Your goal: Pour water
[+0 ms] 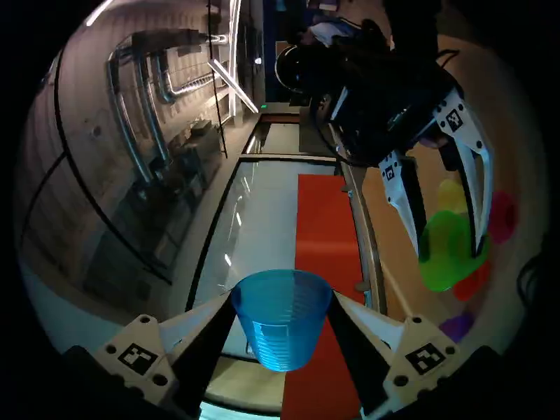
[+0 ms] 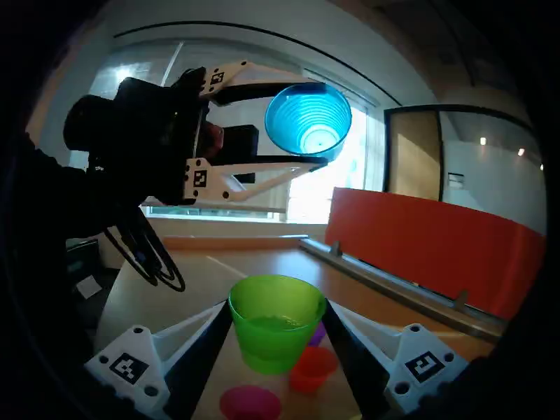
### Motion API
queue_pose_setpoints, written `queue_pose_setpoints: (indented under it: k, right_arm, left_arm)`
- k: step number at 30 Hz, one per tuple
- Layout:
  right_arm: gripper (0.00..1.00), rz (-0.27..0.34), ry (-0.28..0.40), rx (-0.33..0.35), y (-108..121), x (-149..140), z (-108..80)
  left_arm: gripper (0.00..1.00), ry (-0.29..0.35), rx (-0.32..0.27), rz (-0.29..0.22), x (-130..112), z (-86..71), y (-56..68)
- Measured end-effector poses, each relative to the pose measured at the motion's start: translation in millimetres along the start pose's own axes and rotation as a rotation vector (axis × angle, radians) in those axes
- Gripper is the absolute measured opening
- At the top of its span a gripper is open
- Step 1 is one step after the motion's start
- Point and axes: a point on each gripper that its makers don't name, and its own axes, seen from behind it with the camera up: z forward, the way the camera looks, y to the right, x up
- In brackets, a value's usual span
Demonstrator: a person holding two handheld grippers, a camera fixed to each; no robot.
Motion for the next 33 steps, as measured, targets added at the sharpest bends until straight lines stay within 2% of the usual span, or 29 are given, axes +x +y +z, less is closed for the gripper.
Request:
queue_pose_setpoints:
  k: [6,13,27,33]
  right_arm:
    - [0.92,0.001,0.002,-0.003,0.9,1.9,-1.0]
    - [0.92,0.000,0.004,-0.004,0.0,4.5,-1.2]
    - [0.92,-0.001,0.004,-0.013,-1.3,9.3,-2.6]
    - [0.92,-0.002,0.004,-0.017,-2.0,10.3,-3.3]
  left_arm:
    - [0.87,-0.025,-0.012,-0.176,-7.6,-0.9,9.5]
    - [0.87,-0.043,-0.014,-0.376,-14.9,-2.8,12.6]
    - [0.87,-0.074,-0.013,-0.704,-26.9,-10.4,14.7]
    - [0.87,-0.088,-0.012,-0.862,-33.3,-9.2,13.1]
